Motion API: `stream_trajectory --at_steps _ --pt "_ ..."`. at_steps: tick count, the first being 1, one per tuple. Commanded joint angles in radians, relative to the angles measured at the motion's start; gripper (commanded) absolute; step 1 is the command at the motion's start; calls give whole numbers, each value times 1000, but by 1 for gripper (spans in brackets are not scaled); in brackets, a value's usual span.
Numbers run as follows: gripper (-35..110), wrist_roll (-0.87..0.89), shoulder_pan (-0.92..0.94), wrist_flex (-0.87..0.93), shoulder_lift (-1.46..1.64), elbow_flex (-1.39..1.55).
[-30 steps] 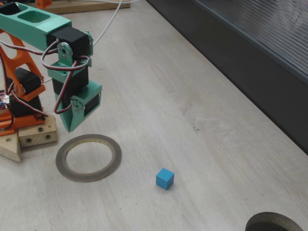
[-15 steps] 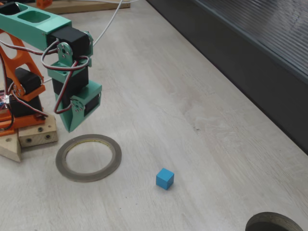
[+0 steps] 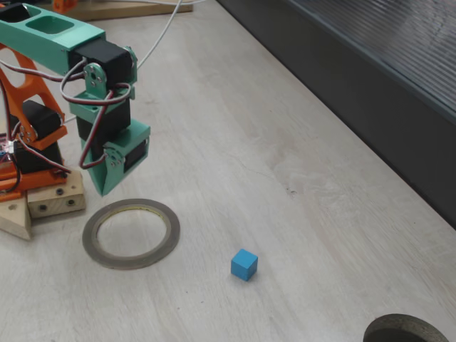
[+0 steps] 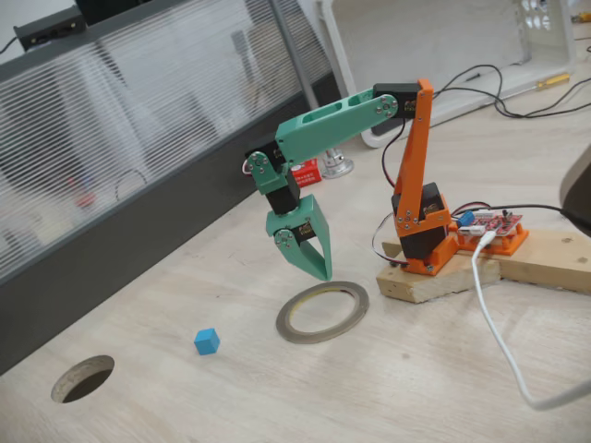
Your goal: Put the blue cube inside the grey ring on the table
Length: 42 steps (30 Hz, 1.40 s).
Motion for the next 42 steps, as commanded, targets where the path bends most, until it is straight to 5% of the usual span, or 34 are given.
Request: stream_trajectory --at_steps 1,15,42 --pt "1 11 6 11 32 6" --pt "1 11 0 11 -40 -21" --pt "1 9 8 20 -612 -816"
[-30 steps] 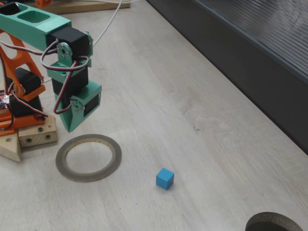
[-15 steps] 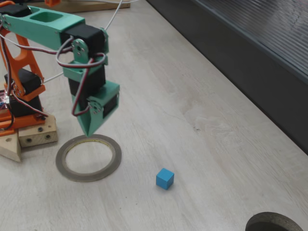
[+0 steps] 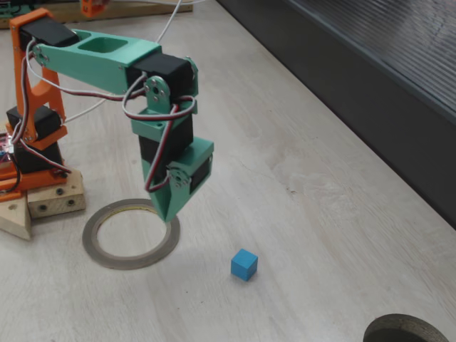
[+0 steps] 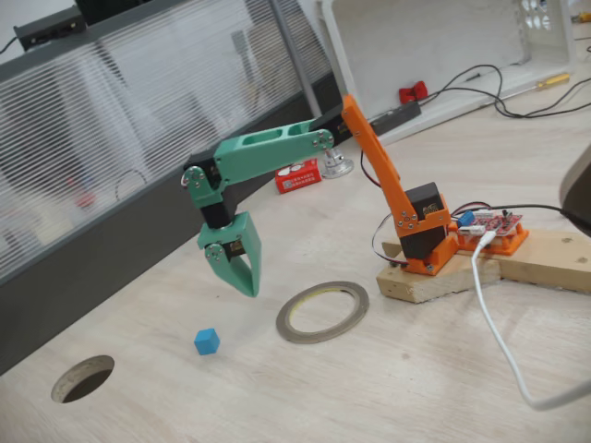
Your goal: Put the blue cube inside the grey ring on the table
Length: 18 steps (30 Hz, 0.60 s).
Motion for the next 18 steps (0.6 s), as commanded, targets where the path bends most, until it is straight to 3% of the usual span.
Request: stream_trajectory --at_steps 1,18 --pt "1 11 8 12 -37 -89" --pt "1 9 9 12 -235 -388"
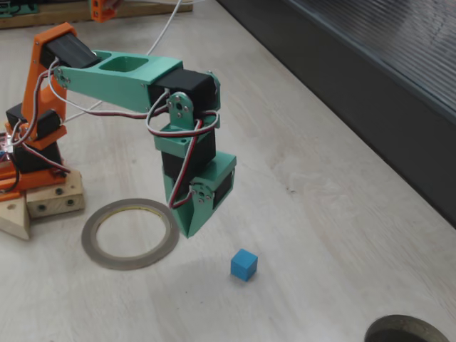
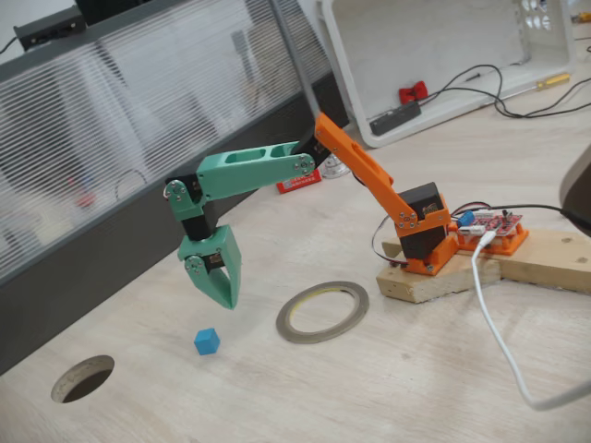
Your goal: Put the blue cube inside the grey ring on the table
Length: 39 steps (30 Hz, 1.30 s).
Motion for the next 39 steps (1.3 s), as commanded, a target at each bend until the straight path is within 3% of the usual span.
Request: stream_trajectory --at_steps 1,14,39 --pt "1 9 9 12 -15 -94" --pt "1 11 9 12 -204 -342" --pt "1 9 12 2 -383 -545"
